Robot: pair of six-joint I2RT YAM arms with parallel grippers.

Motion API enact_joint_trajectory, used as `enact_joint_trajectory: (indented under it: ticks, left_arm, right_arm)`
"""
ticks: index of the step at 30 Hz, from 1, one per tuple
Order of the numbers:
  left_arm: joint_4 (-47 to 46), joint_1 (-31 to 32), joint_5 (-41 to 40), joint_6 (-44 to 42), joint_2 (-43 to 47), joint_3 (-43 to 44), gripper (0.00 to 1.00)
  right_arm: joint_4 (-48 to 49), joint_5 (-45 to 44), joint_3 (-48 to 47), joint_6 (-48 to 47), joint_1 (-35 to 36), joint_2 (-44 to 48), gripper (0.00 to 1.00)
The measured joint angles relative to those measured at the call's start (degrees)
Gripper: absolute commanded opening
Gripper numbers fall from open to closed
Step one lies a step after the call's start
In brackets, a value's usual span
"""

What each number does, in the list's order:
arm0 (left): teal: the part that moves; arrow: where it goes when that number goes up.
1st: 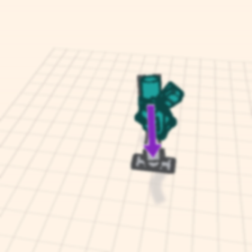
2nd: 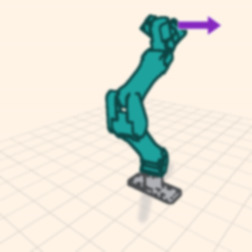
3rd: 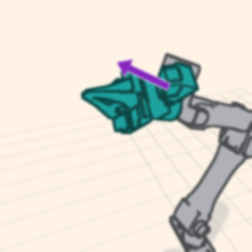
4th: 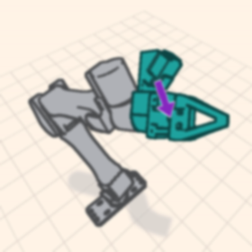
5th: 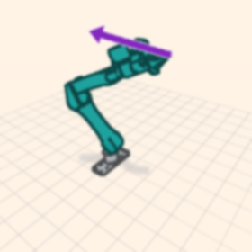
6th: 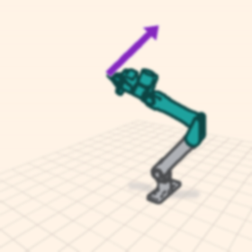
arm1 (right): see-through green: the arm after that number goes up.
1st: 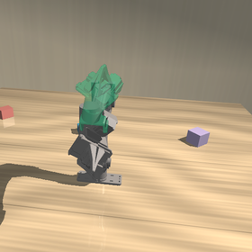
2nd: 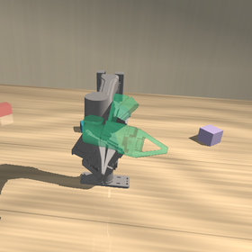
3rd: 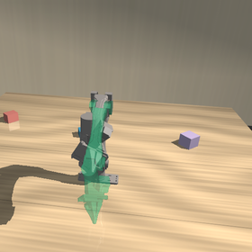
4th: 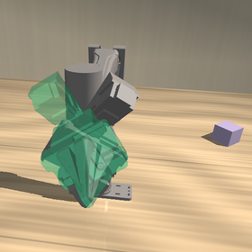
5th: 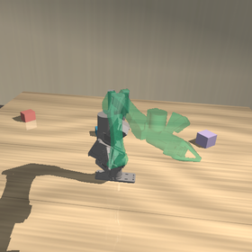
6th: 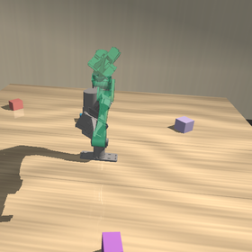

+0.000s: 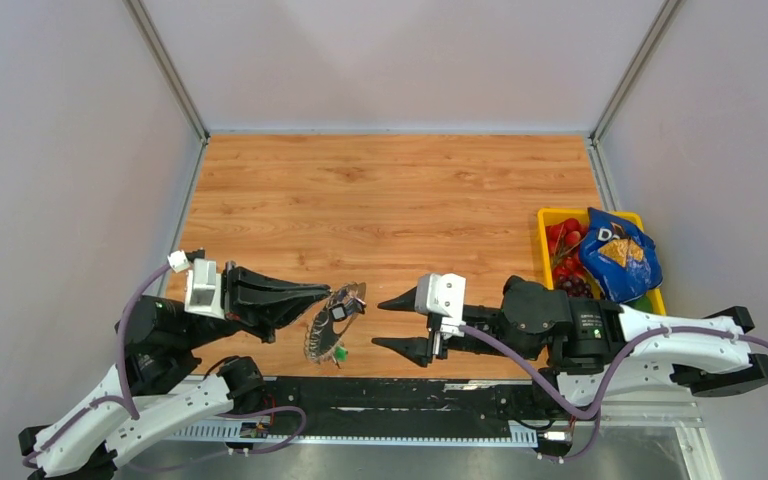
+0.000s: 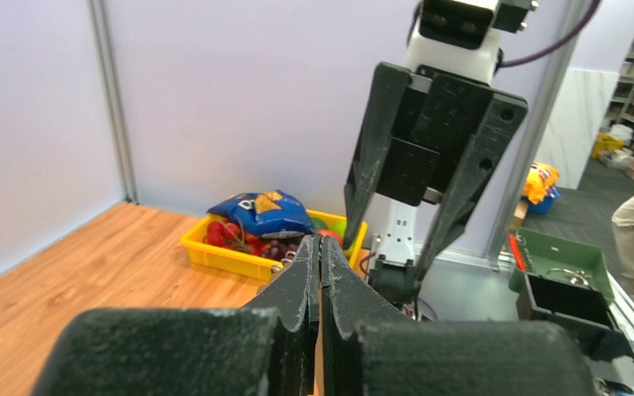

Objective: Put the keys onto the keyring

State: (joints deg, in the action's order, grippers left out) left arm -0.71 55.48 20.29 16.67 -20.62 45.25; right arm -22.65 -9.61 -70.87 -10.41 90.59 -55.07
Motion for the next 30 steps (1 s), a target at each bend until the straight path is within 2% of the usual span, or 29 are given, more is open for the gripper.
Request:
enact_joint_trajectory:
  ticks: [4,13,19,30]
  left_arm:
    - [0.17,0.00,-3.54,-0.31,-0.68,0.00,0.00]
    - [1.16,0.00,-9.40,-0.26,-2.36,0.35,0.00]
    - [0.46,0.00,-15.02,0.61,-2.23,0.44,0.00]
    - [-2.89,0.00,-23.45,2.75,-2.05,-0.11,0.00]
  right_arm:
    - [0.76,-1.51,3.08,2.49,0.00,1.29,0.63]
    - [2.69,-3.87,11.19,5.29,0.00,2.05,0.69]
    - [9.44,-5.92,15.69,7.37,0.00,3.96,0.70]
    - [22.36,-11.56,16.17,7.32,0.00,-4.94,0.73]
